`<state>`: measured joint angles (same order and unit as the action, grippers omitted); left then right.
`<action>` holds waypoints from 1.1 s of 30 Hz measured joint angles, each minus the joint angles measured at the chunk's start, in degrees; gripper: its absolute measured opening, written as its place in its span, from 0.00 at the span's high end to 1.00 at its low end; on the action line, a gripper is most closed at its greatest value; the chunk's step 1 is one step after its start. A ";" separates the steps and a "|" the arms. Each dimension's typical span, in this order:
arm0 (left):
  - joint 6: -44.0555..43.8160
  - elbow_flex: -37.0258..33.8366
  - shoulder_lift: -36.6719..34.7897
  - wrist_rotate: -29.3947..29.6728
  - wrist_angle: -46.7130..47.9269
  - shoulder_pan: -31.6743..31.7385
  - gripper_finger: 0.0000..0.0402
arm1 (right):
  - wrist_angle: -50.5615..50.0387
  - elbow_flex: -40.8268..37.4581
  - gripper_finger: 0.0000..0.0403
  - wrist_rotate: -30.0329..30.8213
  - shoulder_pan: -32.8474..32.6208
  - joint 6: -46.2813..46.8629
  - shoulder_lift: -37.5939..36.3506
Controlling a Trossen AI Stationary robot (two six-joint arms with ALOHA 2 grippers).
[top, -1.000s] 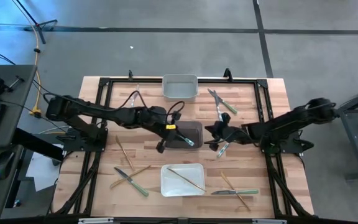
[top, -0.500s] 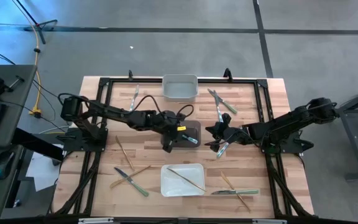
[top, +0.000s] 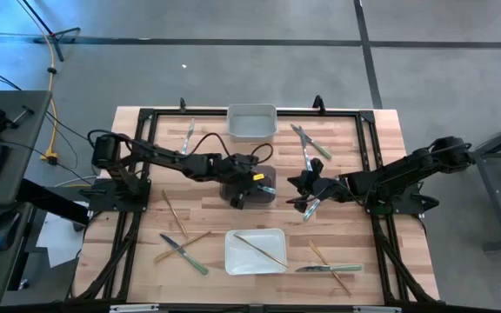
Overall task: Sort silverware by color (type)
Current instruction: Put the blue patterned table knife into the black bin, then put the green table knife into the gray bin
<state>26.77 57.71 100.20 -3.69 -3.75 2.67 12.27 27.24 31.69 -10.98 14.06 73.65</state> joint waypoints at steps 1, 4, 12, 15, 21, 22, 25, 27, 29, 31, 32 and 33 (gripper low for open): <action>-0.62 0.00 -0.39 0.02 -0.29 -0.03 0.86 | 0.00 0.00 1.00 -0.16 0.00 0.00 0.00; -2.49 0.02 -2.08 -0.01 -0.55 -0.05 0.80 | -0.02 0.00 1.00 -0.22 0.00 -0.11 -0.01; -5.72 -0.89 -6.38 -0.14 -0.21 -0.13 0.78 | -0.04 0.00 1.00 -0.33 0.00 -1.07 -0.02; -7.27 -4.68 -8.71 -0.38 -6.95 -0.55 0.84 | -0.02 0.00 1.00 -0.35 0.00 -1.26 -0.02; -12.86 -16.69 -16.70 -0.70 -17.08 -0.66 0.99 | 1.21 0.00 1.00 -0.40 0.00 -5.05 -0.02; -14.10 -18.96 -18.51 -0.69 -18.15 -0.42 0.99 | 1.61 0.00 1.00 -0.41 0.00 -5.65 -0.02; -17.65 -25.40 -23.91 -0.62 -21.17 0.28 0.98 | 3.43 -0.01 1.00 -0.82 0.00 -8.08 -0.02; -19.59 -29.60 -28.05 -0.38 -22.40 0.80 0.98 | 5.29 0.00 1.00 -2.03 0.00 -9.70 -0.02; -20.85 -33.17 -31.82 -0.17 -24.19 1.18 0.98 | 7.47 0.00 1.00 -3.65 0.00 -11.39 -0.02; -21.91 -36.47 -35.90 -0.01 -24.79 1.48 0.98 | 9.27 0.00 1.00 -5.45 0.00 -12.83 -0.04; -22.13 -37.88 -37.71 0.18 -24.98 1.50 0.98 | 9.91 0.00 1.00 -6.29 0.00 -13.71 -0.04; -22.15 -39.39 -39.76 0.90 -24.93 1.50 0.98 | 10.60 0.00 1.00 -7.06 0.09 -14.55 -0.04</action>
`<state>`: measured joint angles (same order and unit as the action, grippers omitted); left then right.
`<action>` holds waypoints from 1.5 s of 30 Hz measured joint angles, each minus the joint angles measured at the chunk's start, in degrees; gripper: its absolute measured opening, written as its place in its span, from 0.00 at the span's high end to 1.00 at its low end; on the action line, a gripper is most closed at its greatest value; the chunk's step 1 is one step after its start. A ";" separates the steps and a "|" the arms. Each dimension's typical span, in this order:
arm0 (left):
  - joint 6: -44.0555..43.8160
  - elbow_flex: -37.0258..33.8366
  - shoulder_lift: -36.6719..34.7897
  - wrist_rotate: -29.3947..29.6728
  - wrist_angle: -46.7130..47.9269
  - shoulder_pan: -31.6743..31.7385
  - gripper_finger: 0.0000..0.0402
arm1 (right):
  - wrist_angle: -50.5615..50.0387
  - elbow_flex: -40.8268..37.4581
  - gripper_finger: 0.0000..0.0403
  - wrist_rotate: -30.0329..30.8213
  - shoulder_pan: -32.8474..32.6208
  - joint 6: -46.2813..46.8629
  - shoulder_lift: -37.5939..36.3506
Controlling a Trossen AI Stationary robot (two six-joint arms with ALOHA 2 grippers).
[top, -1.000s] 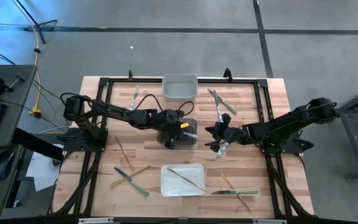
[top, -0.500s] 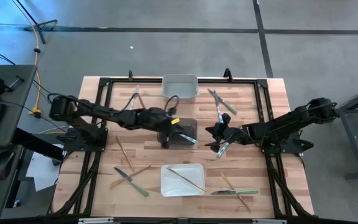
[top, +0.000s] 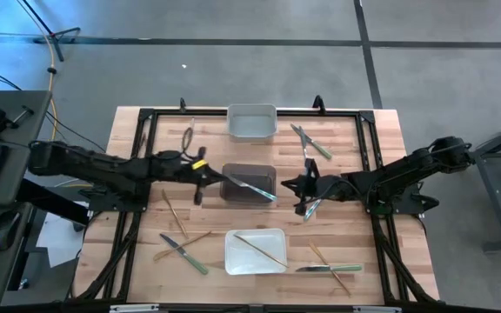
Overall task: Sort silverware by color (type)
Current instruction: Put the green table knife into the gray bin
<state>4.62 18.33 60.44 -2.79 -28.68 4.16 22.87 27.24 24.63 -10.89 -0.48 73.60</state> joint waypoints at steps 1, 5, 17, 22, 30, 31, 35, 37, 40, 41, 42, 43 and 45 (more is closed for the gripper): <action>-0.05 -1.49 -2.14 1.09 0.10 0.00 0.98 | 0.59 0.00 1.00 -1.00 0.16 -0.89 0.00; -1.74 -7.10 -9.95 4.99 -0.03 0.00 0.98 | 1.88 0.00 1.00 -4.65 1.45 -2.73 0.00; -5.30 -17.66 -26.93 9.29 3.75 -0.02 0.98 | 3.14 0.00 1.00 -7.26 1.04 -3.03 0.02; -8.65 -17.64 -29.42 10.13 6.40 -0.02 0.98 | 3.18 0.00 1.00 -7.24 -1.42 -1.72 0.02; -12.30 -17.59 -29.70 10.23 6.61 -0.02 0.98 | 2.25 0.00 1.00 -3.93 -6.02 1.98 0.04; -11.83 -17.59 -29.65 10.23 6.61 -0.02 0.98 | 2.16 0.00 1.00 -3.87 -6.42 2.51 -0.04; -11.60 -17.59 -29.65 10.23 6.61 -0.02 0.98 | -3.13 1.27 1.00 -3.68 -8.14 5.25 -1.43; -11.53 -17.59 -29.63 10.23 6.61 -0.02 0.98 | -10.63 4.32 1.00 -3.32 -9.05 9.42 -2.44; -11.49 -17.59 -29.61 10.23 6.61 -0.02 0.98 | -25.00 10.55 1.00 -1.96 -11.35 14.63 -2.84; -11.49 -17.59 -29.61 10.23 6.61 -0.02 0.98 | -30.39 12.78 1.00 -1.01 -12.51 16.17 -2.78; -11.49 -17.59 -29.61 10.23 6.61 -0.02 0.98 | -35.00 14.97 1.00 -0.66 -13.55 17.84 -2.56; -11.49 -17.59 -29.61 10.23 6.61 -0.02 0.98 | -39.23 17.24 1.00 -0.62 -14.53 19.60 -2.21; -11.49 -17.59 -29.61 10.23 6.61 -0.02 0.98 | -47.18 21.21 1.00 -0.73 -16.49 23.97 -1.47</action>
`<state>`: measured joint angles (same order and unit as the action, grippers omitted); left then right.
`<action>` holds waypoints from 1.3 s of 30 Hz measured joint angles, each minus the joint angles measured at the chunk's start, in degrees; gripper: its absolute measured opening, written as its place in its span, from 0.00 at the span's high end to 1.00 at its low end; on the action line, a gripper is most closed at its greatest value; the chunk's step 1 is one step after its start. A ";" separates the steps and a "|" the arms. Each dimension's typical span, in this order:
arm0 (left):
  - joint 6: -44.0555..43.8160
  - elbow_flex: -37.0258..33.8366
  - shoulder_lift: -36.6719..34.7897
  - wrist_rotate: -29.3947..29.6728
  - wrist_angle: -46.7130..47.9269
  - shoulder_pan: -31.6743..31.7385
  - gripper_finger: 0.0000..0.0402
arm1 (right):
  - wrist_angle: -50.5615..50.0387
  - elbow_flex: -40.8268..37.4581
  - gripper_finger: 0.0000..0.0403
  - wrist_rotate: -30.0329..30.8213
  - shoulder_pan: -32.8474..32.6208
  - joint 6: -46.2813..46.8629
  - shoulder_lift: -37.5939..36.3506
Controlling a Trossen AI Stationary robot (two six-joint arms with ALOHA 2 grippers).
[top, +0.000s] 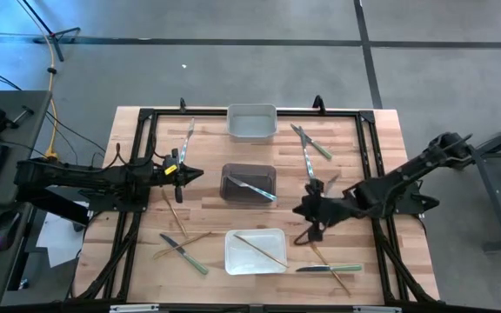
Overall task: Sort silverware by color (type)
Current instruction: Put the green table knife into the gray bin
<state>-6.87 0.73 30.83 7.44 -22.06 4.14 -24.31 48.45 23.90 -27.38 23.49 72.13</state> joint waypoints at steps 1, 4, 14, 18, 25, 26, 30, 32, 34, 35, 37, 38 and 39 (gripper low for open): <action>0.00 0.00 0.00 0.00 0.00 0.00 0.98 | -3.82 1.87 1.00 -0.57 -0.97 2.84 0.66; 0.00 0.00 0.00 0.00 0.03 0.00 0.98 | -13.67 6.04 1.00 -4.49 -4.43 11.45 3.38; 0.00 0.00 0.00 0.00 0.10 0.00 0.98 | -30.43 13.02 0.81 -15.67 -18.41 40.49 15.09; 0.00 0.00 0.00 0.00 0.05 0.00 0.98 | -30.36 12.52 0.68 -21.25 -22.51 46.64 20.00; 0.01 0.00 0.00 0.00 0.04 0.00 0.98 | -28.07 12.47 0.56 -29.12 -26.12 50.07 25.19; 0.00 0.00 0.00 0.00 0.04 0.00 0.98 | -26.94 12.47 0.56 -29.13 -26.36 50.05 25.34; 0.00 0.00 0.00 -0.01 0.04 0.00 0.98 | -25.06 12.47 0.56 -28.07 -26.79 50.03 26.07; 0.00 0.00 0.00 0.00 0.04 0.00 0.98 | -24.94 12.47 0.56 -27.91 -26.79 49.85 26.26; 0.00 0.00 0.00 0.00 0.03 0.00 0.98 | -24.97 12.47 0.57 -27.82 -26.79 49.72 26.57; 0.02 0.00 0.00 0.00 0.04 0.00 0.98 | -24.99 12.47 0.58 -27.80 -26.77 49.58 26.61; 0.01 0.00 0.00 0.00 0.04 0.00 0.98 | -24.65 12.47 0.59 -27.78 -26.77 49.54 26.61; 0.00 0.00 0.00 -0.02 0.04 0.00 0.98 | -24.56 12.47 0.60 -27.78 -26.67 49.54 26.61; 0.02 0.00 0.00 0.00 0.04 0.00 0.98 | -24.57 12.47 0.61 -27.76 -26.64 49.53 26.61</action>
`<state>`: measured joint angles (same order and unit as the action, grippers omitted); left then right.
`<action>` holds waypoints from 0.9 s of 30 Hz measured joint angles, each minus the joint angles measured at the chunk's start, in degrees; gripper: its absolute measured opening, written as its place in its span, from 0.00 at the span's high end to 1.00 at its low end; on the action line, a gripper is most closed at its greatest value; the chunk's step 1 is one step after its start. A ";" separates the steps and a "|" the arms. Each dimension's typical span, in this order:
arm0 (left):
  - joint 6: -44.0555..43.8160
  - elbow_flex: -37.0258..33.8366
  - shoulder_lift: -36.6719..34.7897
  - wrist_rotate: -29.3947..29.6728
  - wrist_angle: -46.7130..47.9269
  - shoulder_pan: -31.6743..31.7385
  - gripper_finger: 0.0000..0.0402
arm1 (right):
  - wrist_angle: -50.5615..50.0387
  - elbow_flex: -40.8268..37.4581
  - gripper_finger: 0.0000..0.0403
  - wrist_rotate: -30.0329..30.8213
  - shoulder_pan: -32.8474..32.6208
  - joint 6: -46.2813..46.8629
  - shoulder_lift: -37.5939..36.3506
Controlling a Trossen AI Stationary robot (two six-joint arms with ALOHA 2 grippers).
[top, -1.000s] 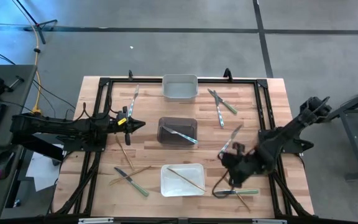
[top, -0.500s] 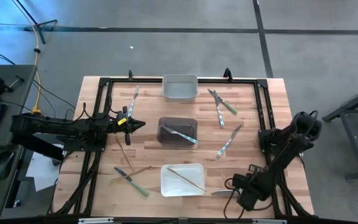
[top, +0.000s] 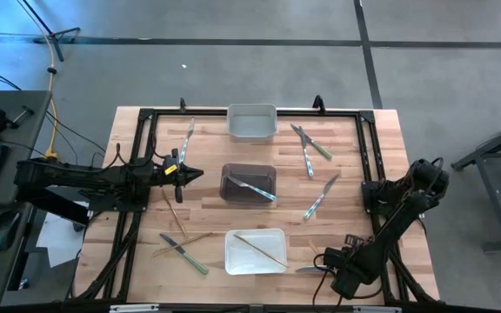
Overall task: Sort silverware by color (type)
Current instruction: Put the green table knife into the gray bin
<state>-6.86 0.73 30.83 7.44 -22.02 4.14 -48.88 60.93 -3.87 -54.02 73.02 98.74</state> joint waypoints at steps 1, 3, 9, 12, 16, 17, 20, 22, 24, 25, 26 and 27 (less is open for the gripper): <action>-0.01 0.00 0.00 0.00 0.00 0.00 0.98 | 0.00 0.00 0.62 0.21 0.00 -0.07 0.00; 0.00 0.00 0.00 0.00 0.00 0.00 0.98 | 0.09 0.00 0.63 0.65 0.00 -0.97 0.40; 0.00 0.00 0.00 0.00 0.00 0.00 0.98 | 0.57 -0.02 0.65 0.57 0.02 -1.50 3.77; -0.02 0.00 0.00 -0.01 0.00 0.00 0.98 | 1.89 -0.04 0.65 0.35 0.02 -2.33 4.68; -0.01 0.00 0.02 0.00 0.00 0.00 0.98 | 2.54 -0.04 0.65 0.37 0.05 -3.88 4.96; -0.02 0.00 0.00 0.00 -0.02 0.00 0.98 | 2.45 -0.04 0.65 0.42 0.25 -3.99 4.96; -0.02 0.00 0.02 -0.01 0.00 0.00 0.98 | 2.23 -0.02 0.69 0.48 0.58 -3.99 4.96; -0.02 0.00 0.02 -0.02 0.00 0.00 0.98 | 2.13 -0.02 0.73 0.42 0.75 -4.04 4.96; -0.02 0.00 0.00 0.00 -0.02 0.00 0.98 | 2.09 -0.02 0.79 0.54 0.76 -4.09 4.96; 0.00 0.00 0.02 0.00 0.00 0.00 0.98 | 2.12 -0.02 0.83 0.58 0.76 -4.37 4.96; -0.02 0.00 0.00 -0.02 0.00 0.00 0.98 | 2.08 -0.02 0.87 0.54 0.77 -4.51 4.96; -0.02 0.00 0.00 -0.02 0.00 0.00 0.98 | 2.03 0.02 0.90 0.36 0.79 -4.86 4.96</action>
<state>-6.87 0.73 30.83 7.42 -22.02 4.14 -46.85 60.95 -3.51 -53.23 68.16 103.70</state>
